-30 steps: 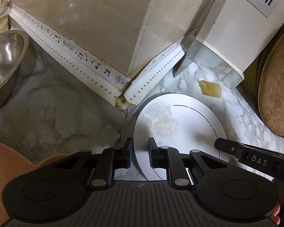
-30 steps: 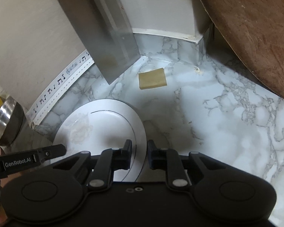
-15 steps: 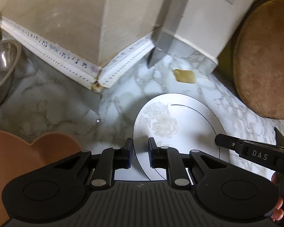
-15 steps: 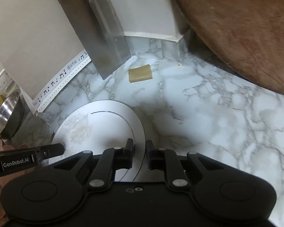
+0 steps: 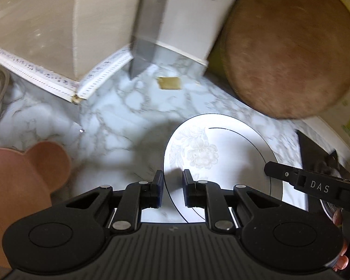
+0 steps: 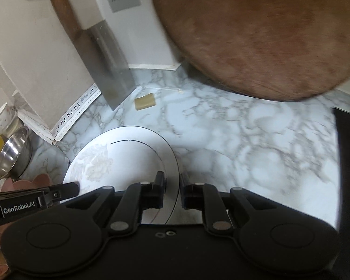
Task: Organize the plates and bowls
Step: 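Carry the small plate and lower it onto the large plate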
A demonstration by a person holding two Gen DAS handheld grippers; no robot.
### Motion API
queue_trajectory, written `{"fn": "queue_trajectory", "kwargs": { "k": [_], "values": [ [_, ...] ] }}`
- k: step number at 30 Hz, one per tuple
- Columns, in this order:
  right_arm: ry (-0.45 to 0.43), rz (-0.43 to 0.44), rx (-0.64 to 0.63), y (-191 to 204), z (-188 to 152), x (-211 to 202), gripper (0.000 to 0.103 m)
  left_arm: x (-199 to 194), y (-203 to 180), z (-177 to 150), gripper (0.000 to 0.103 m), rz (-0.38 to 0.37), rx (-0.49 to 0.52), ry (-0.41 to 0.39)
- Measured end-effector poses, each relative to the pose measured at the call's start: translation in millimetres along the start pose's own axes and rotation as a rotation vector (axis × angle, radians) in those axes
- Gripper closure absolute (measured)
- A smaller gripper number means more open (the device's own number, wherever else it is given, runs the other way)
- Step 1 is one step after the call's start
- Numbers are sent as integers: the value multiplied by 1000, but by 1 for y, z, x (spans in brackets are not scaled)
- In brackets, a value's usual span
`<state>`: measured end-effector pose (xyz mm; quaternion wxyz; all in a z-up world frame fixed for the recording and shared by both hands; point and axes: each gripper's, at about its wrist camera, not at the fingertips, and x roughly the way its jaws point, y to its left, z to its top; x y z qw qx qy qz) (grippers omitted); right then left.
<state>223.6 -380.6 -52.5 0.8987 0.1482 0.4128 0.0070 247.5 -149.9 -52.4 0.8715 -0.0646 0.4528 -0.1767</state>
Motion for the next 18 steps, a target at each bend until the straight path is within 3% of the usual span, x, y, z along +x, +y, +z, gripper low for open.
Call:
{"fn": "queue_trajectory", "kwargs": {
  "k": [9,18],
  "values": [
    [-43,-68,98,-33,-44,-61,88,-22,-45,-34,87,-74,88,49],
    [-56,-114,185,-62,-84,-94,88,-29,-81,-62,87,-116,177,85]
  ]
}}
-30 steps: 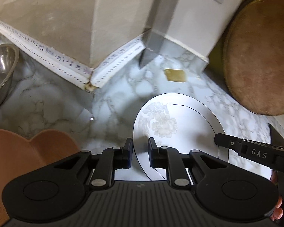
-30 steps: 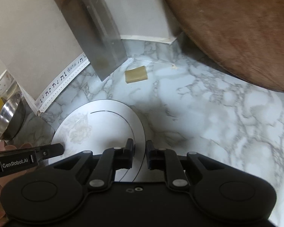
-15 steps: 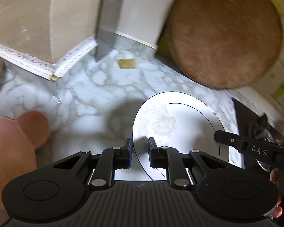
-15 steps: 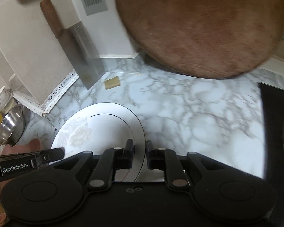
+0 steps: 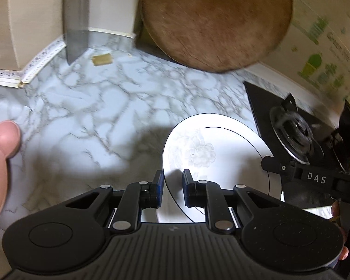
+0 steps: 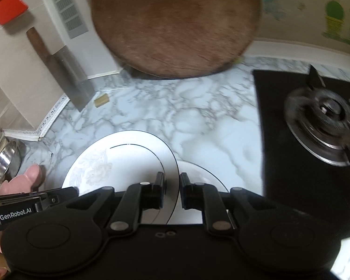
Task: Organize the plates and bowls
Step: 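Carry the small plate and lower it onto the large plate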
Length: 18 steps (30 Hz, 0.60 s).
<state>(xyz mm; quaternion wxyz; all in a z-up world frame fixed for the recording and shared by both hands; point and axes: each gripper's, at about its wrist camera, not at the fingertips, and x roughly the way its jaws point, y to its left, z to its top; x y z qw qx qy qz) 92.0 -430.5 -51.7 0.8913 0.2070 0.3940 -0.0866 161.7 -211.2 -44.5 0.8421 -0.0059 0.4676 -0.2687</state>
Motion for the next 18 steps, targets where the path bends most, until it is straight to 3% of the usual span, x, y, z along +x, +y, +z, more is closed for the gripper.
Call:
{"fn": "queue_trajectory", "kwargs": {
  "k": [18],
  "values": [
    [43,-47,58,-33,-42,7,88,36,-15,-29,88,-6,51,79]
  ]
}}
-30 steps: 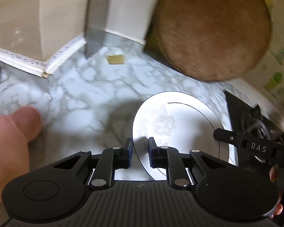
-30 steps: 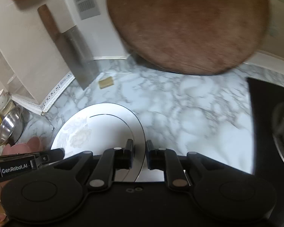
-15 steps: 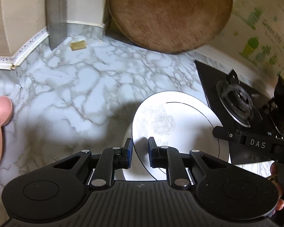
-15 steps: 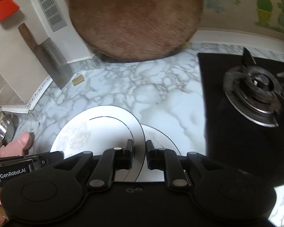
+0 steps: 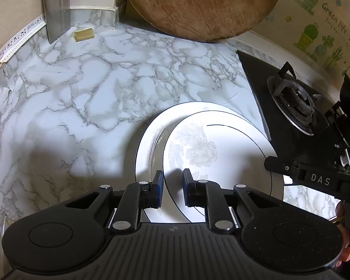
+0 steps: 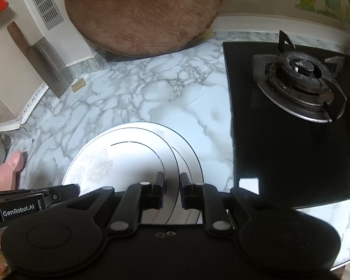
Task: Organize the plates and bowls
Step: 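Carry the small plate and lower it onto the large plate, then open both grippers and withdraw from the stacked plates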
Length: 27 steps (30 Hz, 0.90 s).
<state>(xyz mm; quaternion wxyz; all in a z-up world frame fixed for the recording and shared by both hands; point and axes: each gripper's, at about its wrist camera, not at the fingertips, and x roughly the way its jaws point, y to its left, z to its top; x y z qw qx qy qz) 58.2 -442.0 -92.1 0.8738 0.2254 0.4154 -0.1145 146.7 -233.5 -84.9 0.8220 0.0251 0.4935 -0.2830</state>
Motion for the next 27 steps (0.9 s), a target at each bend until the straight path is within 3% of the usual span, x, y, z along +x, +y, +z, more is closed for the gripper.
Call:
{"fn": "queue_trajectory", "kwargs": {
  "k": [27],
  "values": [
    [38,0,-9,-3,-2,18,87,16,6,1,87,-5,-6,47]
  ]
}}
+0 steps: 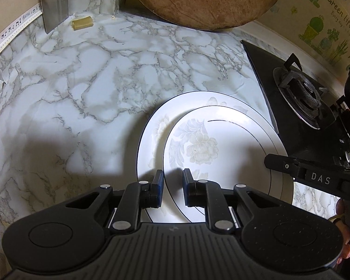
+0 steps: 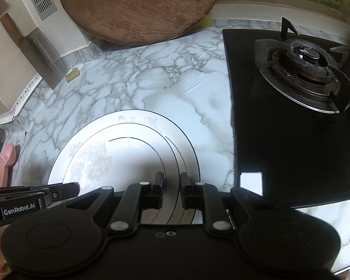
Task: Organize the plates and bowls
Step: 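Open both grippers and withdraw from the stacked plates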
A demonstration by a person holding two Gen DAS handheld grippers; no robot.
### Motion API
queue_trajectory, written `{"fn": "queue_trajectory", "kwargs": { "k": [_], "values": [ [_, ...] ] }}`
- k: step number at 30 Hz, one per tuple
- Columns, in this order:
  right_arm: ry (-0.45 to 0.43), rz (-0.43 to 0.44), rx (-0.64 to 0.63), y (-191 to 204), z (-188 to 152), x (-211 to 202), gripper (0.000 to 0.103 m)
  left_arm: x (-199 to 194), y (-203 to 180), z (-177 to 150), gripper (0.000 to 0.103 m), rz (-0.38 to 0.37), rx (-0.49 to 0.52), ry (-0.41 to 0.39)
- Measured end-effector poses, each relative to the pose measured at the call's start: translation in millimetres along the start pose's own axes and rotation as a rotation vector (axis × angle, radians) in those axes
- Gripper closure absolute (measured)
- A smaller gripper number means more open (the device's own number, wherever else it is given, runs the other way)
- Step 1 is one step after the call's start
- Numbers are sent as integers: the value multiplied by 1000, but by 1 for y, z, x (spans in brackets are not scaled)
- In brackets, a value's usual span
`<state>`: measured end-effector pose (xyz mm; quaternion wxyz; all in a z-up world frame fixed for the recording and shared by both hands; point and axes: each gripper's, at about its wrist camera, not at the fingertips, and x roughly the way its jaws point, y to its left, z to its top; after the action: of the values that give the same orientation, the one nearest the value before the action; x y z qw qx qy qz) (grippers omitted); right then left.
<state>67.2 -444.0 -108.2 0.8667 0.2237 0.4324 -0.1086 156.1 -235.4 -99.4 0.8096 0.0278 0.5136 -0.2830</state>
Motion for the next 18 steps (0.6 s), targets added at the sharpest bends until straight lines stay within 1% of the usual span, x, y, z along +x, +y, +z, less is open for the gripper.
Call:
{"fn": "queue_trajectory", "kwargs": {
  "k": [7,13,18],
  "values": [
    [4,5,-32,2,1,3,87,0,2,3,87,-18,-1,13],
    [6,14,-34,1,1,3,87,0,8,7,87,-45,-16,42],
    [10,23,-36,0,1,4,87,-2,9,9,87,-54,-6,59]
  ]
}}
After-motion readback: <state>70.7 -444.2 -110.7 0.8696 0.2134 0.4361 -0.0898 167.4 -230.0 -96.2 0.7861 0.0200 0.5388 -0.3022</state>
